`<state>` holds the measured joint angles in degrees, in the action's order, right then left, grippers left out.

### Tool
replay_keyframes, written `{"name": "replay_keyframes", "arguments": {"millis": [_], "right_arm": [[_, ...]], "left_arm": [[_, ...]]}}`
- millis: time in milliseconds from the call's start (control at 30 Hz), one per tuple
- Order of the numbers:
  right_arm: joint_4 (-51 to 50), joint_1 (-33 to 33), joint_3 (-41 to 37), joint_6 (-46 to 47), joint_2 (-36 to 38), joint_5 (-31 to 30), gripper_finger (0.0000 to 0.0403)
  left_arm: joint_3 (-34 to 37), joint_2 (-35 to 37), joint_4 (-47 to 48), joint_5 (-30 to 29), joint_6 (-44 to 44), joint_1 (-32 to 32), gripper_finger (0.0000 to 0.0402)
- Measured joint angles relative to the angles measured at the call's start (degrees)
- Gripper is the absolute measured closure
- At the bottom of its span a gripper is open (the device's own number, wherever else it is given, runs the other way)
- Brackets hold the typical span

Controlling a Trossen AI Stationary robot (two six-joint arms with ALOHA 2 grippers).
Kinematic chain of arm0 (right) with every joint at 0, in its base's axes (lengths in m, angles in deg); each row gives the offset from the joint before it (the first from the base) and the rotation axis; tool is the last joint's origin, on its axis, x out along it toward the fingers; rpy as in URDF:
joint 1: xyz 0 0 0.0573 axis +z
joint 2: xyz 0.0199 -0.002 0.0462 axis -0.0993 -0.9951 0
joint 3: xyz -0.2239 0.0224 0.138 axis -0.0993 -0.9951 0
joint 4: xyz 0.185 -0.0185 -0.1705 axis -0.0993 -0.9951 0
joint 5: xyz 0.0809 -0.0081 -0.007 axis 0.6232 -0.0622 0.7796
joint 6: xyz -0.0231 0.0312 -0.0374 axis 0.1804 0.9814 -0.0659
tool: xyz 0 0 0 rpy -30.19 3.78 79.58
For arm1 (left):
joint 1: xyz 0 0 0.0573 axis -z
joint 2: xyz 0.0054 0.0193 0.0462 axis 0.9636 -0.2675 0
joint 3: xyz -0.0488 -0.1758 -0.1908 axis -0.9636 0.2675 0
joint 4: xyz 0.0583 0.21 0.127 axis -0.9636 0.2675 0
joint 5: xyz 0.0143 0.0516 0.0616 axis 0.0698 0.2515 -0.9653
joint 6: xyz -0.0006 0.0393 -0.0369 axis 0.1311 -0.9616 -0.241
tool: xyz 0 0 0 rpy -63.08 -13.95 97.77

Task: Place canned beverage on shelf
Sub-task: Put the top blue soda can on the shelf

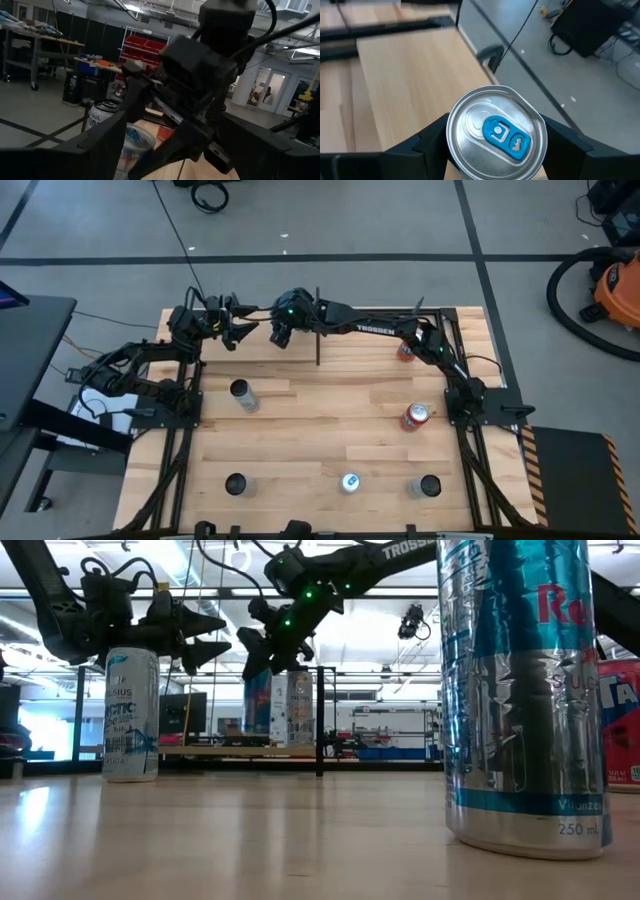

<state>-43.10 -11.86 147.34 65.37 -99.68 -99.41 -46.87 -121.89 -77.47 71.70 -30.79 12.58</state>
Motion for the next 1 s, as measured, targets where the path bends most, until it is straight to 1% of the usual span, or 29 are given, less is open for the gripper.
{"name": "replay_keyframes", "arguments": {"millis": [200,400,533,633,833,1000], "right_arm": [[-1.17,0.83,-0.22,-1.78,0.01,0.64,0.015],[3.05,0.81,-3.53,-4.2,0.04,4.36,0.0148],[4.81,0.4,-4.49,-3.81,0.07,3.2,0.0148],[6.64,0.11,-4.57,-3.82,0.07,4.11,0.0146],[7.48,-0.34,-4.57,-4.13,0.07,5.65,0.0121],[7.51,-0.79,-4.56,-2.64,0.17,8.18,0.0096]], "left_arm": [[0.0,0.01,-0.77,-0.04,0.02,-0.3,0.0086],[0.0,0.01,-0.77,-0.04,0.02,-0.29,0.0086],[0.0,0.01,-0.77,-0.02,0.02,-0.29,0.0086],[0.0,0.01,-0.77,-0.03,0.02,-0.29,0.0086],[0.0,0.01,-0.75,-0.02,0.02,-0.29,0.0086],[0.0,0.01,-0.76,-0.02,0.04,-0.29,0.0086]]}}
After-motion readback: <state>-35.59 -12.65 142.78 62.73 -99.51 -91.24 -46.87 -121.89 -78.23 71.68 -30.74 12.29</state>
